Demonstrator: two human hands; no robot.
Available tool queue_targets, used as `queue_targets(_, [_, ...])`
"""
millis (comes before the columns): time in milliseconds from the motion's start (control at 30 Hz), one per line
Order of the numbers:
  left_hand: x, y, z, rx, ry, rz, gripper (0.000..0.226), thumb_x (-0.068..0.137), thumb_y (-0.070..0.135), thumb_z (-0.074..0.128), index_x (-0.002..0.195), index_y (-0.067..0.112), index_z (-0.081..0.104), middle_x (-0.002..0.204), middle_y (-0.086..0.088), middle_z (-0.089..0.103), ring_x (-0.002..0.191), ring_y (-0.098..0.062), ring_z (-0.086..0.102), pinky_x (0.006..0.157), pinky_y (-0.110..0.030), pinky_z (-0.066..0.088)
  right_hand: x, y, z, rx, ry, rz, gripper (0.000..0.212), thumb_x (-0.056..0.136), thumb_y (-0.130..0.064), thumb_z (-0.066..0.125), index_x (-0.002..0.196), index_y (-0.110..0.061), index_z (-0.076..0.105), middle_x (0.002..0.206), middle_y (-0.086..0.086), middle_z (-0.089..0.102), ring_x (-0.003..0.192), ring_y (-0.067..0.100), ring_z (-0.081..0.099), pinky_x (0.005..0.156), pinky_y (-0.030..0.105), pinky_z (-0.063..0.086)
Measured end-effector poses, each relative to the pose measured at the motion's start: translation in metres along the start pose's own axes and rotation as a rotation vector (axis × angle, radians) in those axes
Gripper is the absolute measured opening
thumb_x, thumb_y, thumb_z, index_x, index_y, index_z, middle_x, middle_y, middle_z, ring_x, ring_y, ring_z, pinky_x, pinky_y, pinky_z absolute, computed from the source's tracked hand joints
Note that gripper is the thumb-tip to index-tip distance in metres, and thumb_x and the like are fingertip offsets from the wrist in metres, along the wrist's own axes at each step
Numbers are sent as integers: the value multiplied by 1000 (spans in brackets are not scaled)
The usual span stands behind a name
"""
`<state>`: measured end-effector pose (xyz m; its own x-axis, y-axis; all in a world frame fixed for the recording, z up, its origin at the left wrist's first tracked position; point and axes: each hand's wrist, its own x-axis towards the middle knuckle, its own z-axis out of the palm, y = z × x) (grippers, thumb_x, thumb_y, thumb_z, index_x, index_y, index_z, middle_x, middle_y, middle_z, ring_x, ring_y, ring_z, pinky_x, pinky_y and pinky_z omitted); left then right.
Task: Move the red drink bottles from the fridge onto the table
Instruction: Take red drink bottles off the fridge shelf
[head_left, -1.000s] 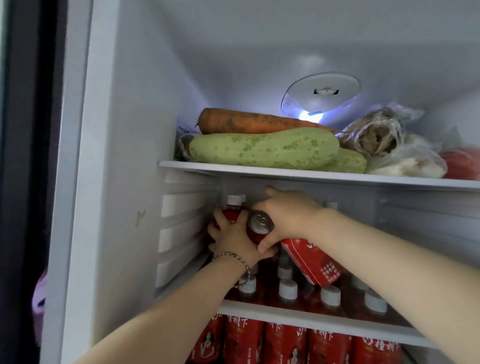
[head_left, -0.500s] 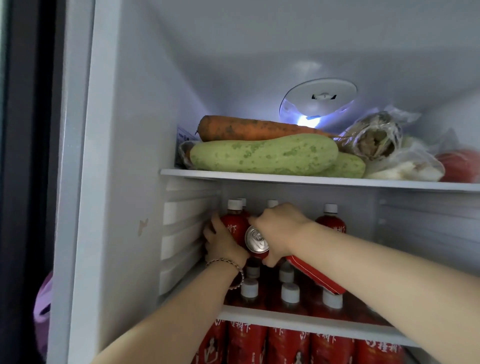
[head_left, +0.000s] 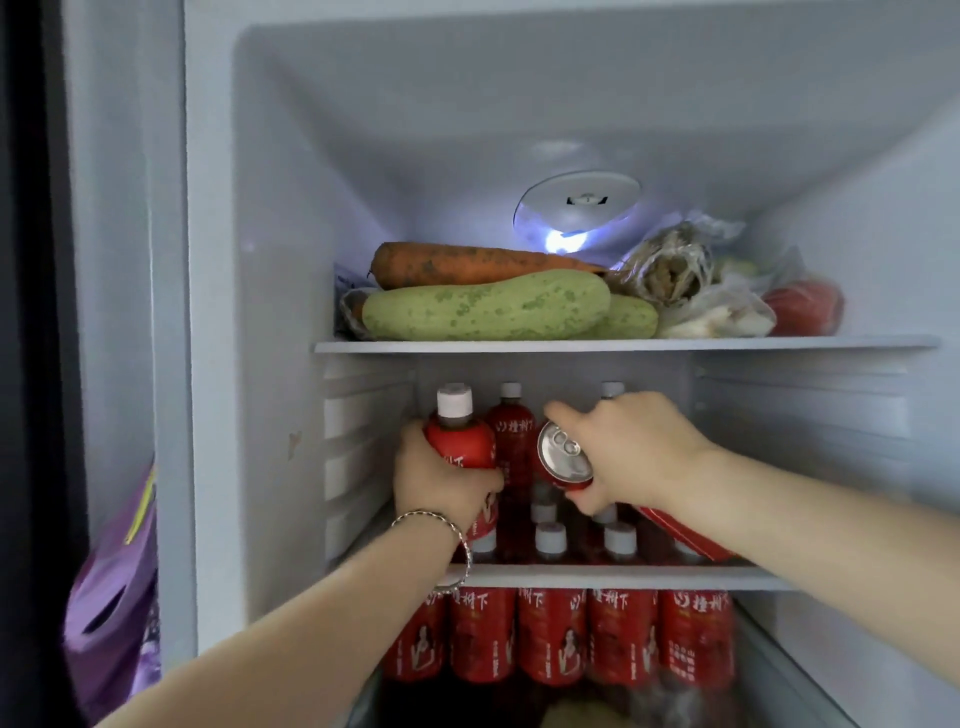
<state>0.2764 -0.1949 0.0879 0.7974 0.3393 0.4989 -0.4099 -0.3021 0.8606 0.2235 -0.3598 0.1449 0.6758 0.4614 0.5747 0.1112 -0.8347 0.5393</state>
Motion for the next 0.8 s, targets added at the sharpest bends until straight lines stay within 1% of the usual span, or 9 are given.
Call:
queue_targets(67, [-24,7,-15,-68,34,63,70,46,10,84,102,25,43,98,-1,60,86,-18,61,75,-30,50,-11,-2,-10,19,55,36,81,65,-56,65,133,-28,31,93,2,68,86,27,64,57,28,33])
queue_targets(167, [-61,21,-46,-155,47,149,75,48,6,85,102,35,42,91,11,60,72,3,61,55,-8,45,-25,-8,-32,78,100,59,84,64,-56,66,135,-29,29,92,3,67,88,28,64,59,28,35])
queue_targets(200, [-73,27,-58,-141,45,172,76,48,7,86,104,36,43,93,12,60,76,4,61,57,-6,44,-31,-12,-40,103,106,53,84,64,-57,66,134,-28,30,90,3,67,87,28,64,58,29,36])
queue_targets(300, [-112,42,-97,-88,72,210,78,48,7,87,108,32,45,98,12,59,85,0,59,68,-14,48,-49,-31,-63,168,121,-29,80,63,-59,66,128,-27,34,82,2,65,79,27,64,53,28,33])
queue_targets(433, [-179,46,-156,7,150,159,72,45,11,88,97,40,47,89,18,58,73,18,56,51,-1,44,-81,-76,-81,362,107,-184,76,57,-62,67,119,-28,39,87,-1,67,79,26,65,54,28,35])
queue_targets(500, [-219,43,-189,85,169,85,71,44,14,88,93,43,47,89,17,59,74,18,56,49,-1,43,-100,-107,-88,503,13,-264,68,57,-64,65,109,-30,40,88,-3,65,75,23,62,51,26,36])
queue_targets(600, [-282,39,-245,275,201,-22,67,45,18,88,90,43,45,87,18,59,74,15,57,51,-5,45,-133,-161,-109,698,-160,-386,60,50,-66,69,93,-32,44,79,-9,59,67,19,56,53,29,45])
queue_targets(700, [-352,38,-308,430,275,-127,65,46,23,87,88,45,43,87,19,59,77,6,57,61,-11,44,-170,-219,-147,818,-236,-539,61,47,-66,69,92,-32,46,71,-11,52,65,17,52,55,30,45])
queue_targets(800, [-433,42,-374,515,400,-224,68,48,22,86,96,43,42,91,15,58,85,-2,57,68,-17,45,-208,-281,-198,955,-236,-719,65,45,-68,71,93,-31,48,77,-10,61,74,17,59,63,32,50])
